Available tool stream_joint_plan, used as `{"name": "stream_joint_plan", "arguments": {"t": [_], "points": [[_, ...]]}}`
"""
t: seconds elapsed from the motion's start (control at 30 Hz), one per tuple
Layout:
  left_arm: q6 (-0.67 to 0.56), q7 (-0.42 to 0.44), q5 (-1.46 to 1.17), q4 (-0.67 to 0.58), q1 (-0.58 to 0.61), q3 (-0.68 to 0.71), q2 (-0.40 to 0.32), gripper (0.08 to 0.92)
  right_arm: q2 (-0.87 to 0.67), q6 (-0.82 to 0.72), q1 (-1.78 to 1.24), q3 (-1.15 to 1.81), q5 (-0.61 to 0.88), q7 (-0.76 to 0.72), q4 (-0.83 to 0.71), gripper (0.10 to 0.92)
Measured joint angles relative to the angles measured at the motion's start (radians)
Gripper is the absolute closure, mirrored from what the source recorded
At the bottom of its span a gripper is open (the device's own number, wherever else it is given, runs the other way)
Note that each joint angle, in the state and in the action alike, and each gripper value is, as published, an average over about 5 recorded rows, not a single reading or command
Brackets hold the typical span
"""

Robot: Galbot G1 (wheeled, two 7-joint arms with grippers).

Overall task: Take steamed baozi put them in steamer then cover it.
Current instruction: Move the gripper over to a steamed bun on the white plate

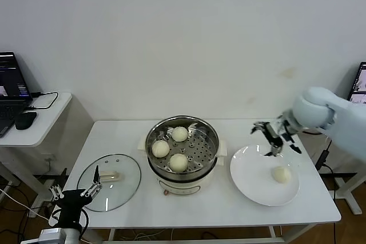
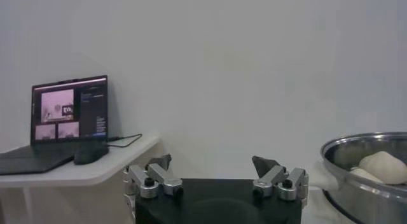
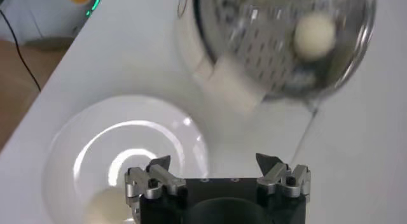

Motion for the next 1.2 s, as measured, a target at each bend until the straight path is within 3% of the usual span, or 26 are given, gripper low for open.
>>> {"name": "stream_joint_plan", "arguments": {"t": [0.5, 1.2], "points": [[0.004, -0.001, 0.014, -0.011, 0.021, -0.012, -0.006, 0.177, -0.013, 0.021, -0.454, 0.371, -0.162, 0.024, -0.181, 0.202], [0.012, -0.001, 0.011, 0.002, 0.016, -0.028, -0.007, 0.177, 0.154, 0.028, -0.606, 0.493, -0.256, 0.060, -0.401, 0.202]]}}
